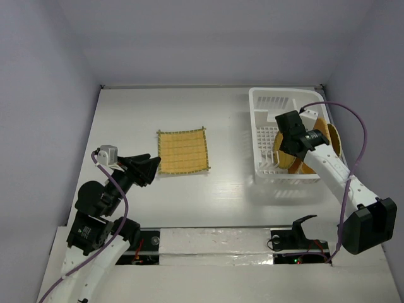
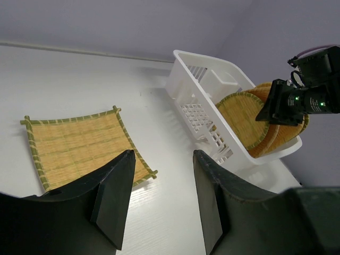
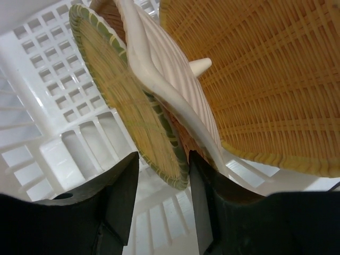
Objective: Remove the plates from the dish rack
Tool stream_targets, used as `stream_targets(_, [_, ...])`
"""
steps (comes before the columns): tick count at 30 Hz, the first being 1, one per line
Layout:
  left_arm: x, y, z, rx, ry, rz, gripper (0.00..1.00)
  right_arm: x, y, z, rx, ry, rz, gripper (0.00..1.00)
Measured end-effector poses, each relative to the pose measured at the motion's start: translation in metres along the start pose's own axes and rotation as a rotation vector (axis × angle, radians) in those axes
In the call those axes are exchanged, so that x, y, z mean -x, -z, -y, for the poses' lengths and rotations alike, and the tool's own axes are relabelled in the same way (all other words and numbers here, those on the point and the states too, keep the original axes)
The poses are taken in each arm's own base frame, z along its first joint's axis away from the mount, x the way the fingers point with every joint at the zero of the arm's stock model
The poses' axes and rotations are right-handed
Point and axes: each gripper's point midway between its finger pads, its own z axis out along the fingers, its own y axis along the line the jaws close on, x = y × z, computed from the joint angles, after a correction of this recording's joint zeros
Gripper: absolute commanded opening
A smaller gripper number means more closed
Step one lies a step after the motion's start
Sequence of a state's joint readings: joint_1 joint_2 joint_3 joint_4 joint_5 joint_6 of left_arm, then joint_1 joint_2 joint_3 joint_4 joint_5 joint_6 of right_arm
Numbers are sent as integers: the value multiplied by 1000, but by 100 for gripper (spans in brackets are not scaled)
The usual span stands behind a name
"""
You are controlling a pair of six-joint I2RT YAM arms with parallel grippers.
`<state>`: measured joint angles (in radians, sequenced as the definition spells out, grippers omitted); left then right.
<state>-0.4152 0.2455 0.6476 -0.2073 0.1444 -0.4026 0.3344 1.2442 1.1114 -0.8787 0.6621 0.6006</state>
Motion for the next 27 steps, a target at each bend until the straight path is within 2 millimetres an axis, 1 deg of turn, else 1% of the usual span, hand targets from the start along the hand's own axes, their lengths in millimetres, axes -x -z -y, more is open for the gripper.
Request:
stream_targets(1, [0,0,0,0,0,0,45,1,-1,0,-1,2,2,37])
stream_targets(2, [0,0,0,0,0,-1,45,2,-1,0,-3,1,5,37])
stream_targets(3, [0,0,0,-1,0,-1,45,3,-2,1,-7,4,11,31])
stream_targets(5, [0,0,0,0,0,0,45,6,-2,2,-9,4,21,31])
stream_targets(6, [0,0,0,1,0,0,45,7,-3,2,-9,4,24,23])
stream_targets(9, [0,0,0,1,0,1,45,8,-4,3,-16,16,27,19])
stream_targets(10, [0,0,0,1,0,1,45,7,-5,4,-23,27,27,18])
stream_targets(11, [0,0,0,0,0,2,45,7,-6,5,-28,36,27,19])
stream_targets(12, [1,1,0,0,0,4,45,8,-6,6,-32,44,28,29])
stream_targets(14, [2,2,1,-2,-1,10,45,8,-7,4,-28,42,28,44])
stream_targets(15, [2,3,1,-4,-1,13,45,8,-7,2,-18,42,26,47])
stream_targets(16, [3,3,1,-4,-1,16,45,8,-8,-1,-11,44,26,47])
stream_targets(17, [3,3,1,-4,-1,18,45,7,-9,-3,-7,48,24,45])
stream_targets(18, [4,3,1,-4,-1,18,45,7,-10,-4,-5,49,23,35])
stream_targets(20, [4,3,1,-3,-1,19,45,7,-11,-4,-7,61,22,25])
stream_targets(21, [4,3,1,-3,-1,19,45,7,-12,-4,-8,64,21,17])
stream_targets(24, [4,3,1,0,-1,21,45,5,-13,-2,-13,95,13,3])
stream_targets(27, [4,3,0,2,-1,23,45,7,-12,-2,-8,100,20,0])
